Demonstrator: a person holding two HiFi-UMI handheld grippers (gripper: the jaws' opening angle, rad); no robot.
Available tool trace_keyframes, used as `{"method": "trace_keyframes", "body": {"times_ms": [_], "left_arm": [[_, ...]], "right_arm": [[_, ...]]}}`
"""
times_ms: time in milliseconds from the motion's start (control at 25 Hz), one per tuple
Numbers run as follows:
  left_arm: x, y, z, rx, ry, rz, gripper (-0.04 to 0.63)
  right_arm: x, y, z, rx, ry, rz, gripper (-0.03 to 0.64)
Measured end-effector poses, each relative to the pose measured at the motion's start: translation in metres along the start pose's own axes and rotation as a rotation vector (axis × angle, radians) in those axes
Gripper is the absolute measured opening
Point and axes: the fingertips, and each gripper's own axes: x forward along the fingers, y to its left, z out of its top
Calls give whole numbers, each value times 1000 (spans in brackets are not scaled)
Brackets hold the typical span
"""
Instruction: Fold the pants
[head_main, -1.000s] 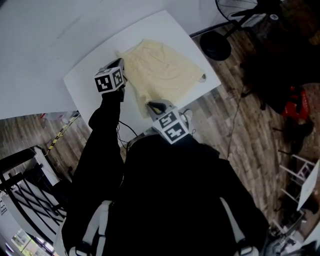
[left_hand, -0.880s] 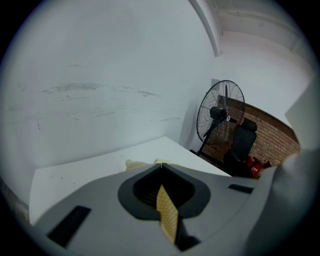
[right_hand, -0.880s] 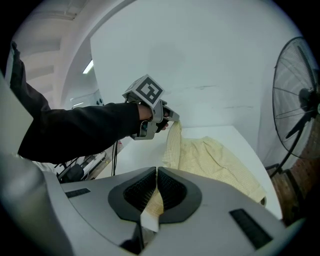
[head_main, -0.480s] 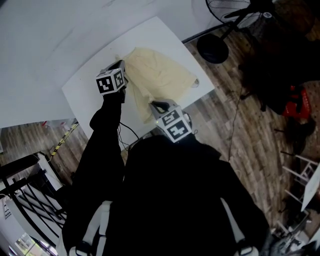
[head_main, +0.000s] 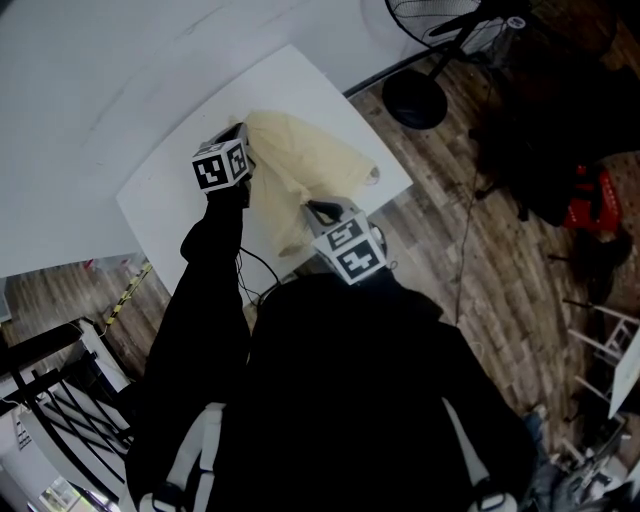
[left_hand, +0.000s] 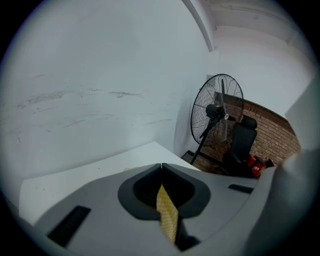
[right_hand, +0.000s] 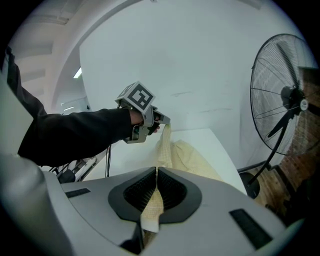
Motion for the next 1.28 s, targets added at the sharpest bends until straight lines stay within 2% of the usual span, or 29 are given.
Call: {"method": "trace_keyframes", "body": {"times_ms": [440, 760, 1280], "left_arm": [[33, -30, 19, 7, 4, 24, 6], [63, -45, 16, 7, 38, 39, 6], [102, -63, 3, 1, 89, 44, 7]], "right_arm": [[-14, -66, 1, 30, -12, -42, 14], [-13, -107, -12, 62, 23, -56, 14], [-5, -150, -34, 110, 77, -79, 14]]}}
